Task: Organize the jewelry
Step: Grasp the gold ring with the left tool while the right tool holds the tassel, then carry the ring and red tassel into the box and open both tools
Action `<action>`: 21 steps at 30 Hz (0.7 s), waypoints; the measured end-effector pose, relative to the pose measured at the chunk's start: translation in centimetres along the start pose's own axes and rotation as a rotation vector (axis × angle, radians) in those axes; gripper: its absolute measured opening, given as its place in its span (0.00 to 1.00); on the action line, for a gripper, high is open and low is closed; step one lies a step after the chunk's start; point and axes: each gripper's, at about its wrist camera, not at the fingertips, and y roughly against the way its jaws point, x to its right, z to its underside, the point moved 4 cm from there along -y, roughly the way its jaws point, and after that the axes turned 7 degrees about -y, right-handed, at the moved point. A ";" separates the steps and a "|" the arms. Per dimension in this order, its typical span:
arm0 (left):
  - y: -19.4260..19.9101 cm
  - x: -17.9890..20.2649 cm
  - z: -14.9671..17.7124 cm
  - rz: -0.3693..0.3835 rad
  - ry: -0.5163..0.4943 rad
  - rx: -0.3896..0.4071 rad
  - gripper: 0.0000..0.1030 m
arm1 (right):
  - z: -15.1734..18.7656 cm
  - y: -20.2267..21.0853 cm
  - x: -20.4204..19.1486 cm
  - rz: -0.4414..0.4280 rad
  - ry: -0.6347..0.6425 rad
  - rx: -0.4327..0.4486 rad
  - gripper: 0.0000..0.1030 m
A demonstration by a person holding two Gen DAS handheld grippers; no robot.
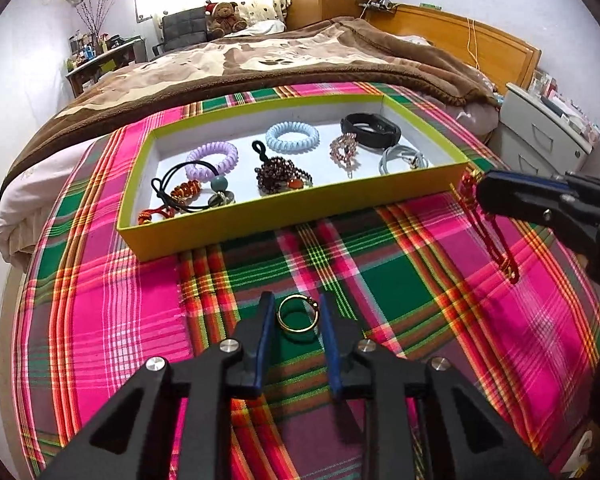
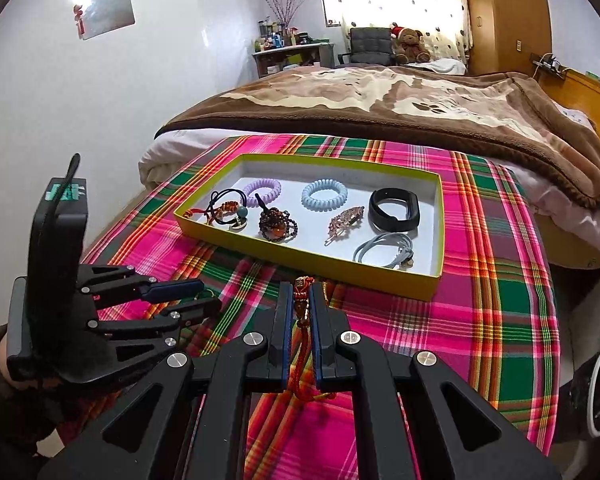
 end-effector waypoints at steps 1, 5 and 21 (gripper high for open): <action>0.2 -0.1 -0.1 0.001 0.006 0.007 0.23 | 0.0 0.1 0.0 0.001 0.001 0.002 0.08; 1.7 -0.2 -0.5 0.005 0.013 0.041 0.23 | 0.0 0.5 0.0 0.000 -0.005 0.012 0.08; 5.2 -1.7 -4.4 0.005 0.027 0.165 0.23 | -2.8 2.2 0.1 0.011 -0.005 0.080 0.08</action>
